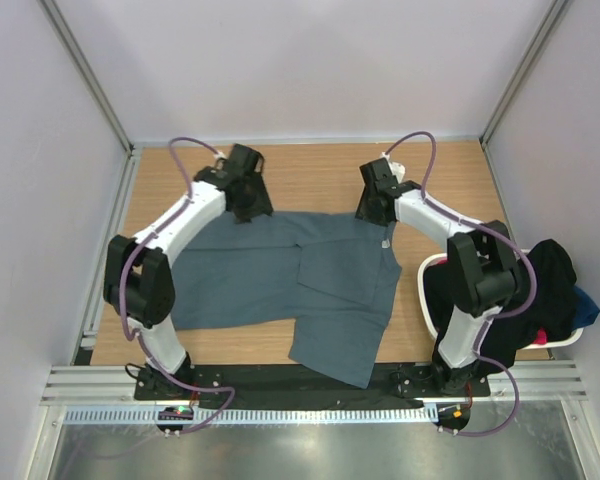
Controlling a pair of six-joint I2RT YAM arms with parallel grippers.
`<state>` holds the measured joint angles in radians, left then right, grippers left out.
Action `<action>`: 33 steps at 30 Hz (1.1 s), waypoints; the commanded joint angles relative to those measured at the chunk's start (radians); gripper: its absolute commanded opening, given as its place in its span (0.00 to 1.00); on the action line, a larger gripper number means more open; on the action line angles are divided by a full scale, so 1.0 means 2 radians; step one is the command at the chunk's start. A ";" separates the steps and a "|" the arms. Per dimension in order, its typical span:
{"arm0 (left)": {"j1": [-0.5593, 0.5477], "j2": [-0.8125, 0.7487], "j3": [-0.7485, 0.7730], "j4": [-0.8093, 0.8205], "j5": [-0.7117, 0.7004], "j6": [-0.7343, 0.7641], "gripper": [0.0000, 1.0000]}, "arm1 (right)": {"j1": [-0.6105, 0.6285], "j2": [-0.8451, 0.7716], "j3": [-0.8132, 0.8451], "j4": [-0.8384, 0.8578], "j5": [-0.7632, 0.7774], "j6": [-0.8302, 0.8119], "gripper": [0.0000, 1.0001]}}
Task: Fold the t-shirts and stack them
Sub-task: Fold the tshirt
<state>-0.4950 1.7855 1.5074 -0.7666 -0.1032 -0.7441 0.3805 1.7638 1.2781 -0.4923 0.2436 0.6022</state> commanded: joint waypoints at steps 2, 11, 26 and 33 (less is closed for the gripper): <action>0.097 -0.011 0.000 0.025 0.022 0.033 0.54 | -0.015 0.067 0.044 0.036 0.008 -0.013 0.43; 0.234 0.061 -0.009 0.085 0.048 0.032 0.51 | -0.045 0.136 0.077 0.050 -0.015 -0.013 0.42; 0.275 0.163 0.009 0.081 0.020 0.038 0.45 | -0.066 0.193 0.113 0.035 -0.017 -0.010 0.42; 0.287 0.204 0.056 0.083 0.033 0.047 0.45 | -0.084 0.216 0.141 0.034 -0.027 -0.013 0.42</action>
<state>0.0551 2.1216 1.5951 -0.6289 -0.0299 -0.6796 0.2417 2.1273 1.5452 -0.3950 0.1761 0.5854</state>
